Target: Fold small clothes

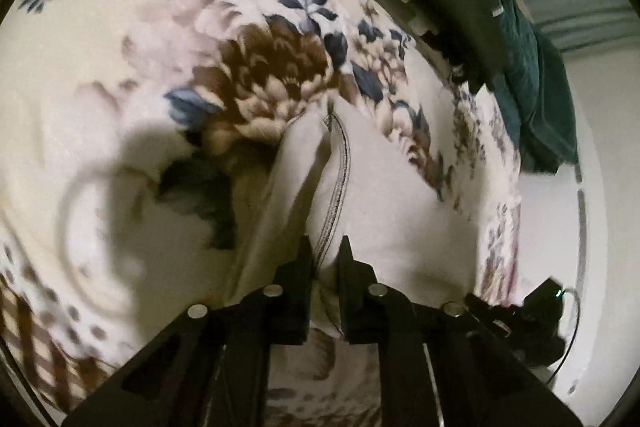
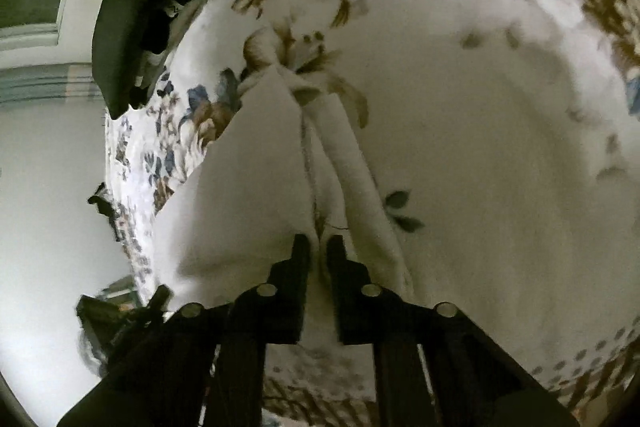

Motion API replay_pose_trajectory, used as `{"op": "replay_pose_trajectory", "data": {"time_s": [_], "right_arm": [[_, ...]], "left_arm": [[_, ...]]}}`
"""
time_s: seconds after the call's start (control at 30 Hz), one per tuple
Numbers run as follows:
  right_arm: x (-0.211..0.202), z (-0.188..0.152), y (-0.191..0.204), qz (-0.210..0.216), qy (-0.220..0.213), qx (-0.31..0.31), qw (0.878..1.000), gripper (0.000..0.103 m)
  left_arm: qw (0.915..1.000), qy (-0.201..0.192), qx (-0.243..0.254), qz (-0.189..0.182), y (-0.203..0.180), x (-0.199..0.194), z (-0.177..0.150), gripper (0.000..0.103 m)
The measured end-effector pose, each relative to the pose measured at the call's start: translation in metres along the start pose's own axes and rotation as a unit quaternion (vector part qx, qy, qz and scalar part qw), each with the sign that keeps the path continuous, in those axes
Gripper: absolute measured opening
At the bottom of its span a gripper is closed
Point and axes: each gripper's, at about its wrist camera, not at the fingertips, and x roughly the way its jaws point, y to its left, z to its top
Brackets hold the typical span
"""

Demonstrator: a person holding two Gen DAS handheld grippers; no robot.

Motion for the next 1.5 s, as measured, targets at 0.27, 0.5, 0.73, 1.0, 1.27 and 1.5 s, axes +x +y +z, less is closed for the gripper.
{"op": "replay_pose_trajectory", "data": {"time_s": [0.27, 0.5, 0.73, 1.0, 1.27, 1.5], "right_arm": [[0.0, 0.015, -0.025, -0.011, 0.032, 0.029, 0.999, 0.047], [-0.007, 0.045, -0.009, 0.018, -0.01, 0.007, 1.0, 0.073], [0.03, 0.091, 0.025, 0.043, -0.014, 0.019, 0.999, 0.005], [0.039, 0.099, 0.014, 0.015, -0.022, 0.054, 0.998, 0.006], [0.017, 0.093, -0.004, 0.051, 0.032, 0.003, 0.998, 0.084], [0.052, 0.07, -0.045, 0.185, 0.13, 0.014, 0.974, 0.087]], "left_arm": [[0.9994, 0.023, -0.005, -0.024, 0.009, -0.011, 0.014, 0.06], [0.9992, -0.009, -0.012, -0.036, 0.012, 0.0, 0.052, 0.072], [0.9984, 0.02, 0.051, 0.013, -0.021, 0.056, 0.087, 0.011], [0.9991, 0.022, 0.031, -0.021, -0.001, 0.056, 0.088, 0.013], [0.9947, 0.013, -0.021, -0.1, 0.04, 0.021, 0.083, 0.075], [0.9654, 0.061, -0.076, -0.242, 0.063, 0.05, 0.063, 0.076]]}}
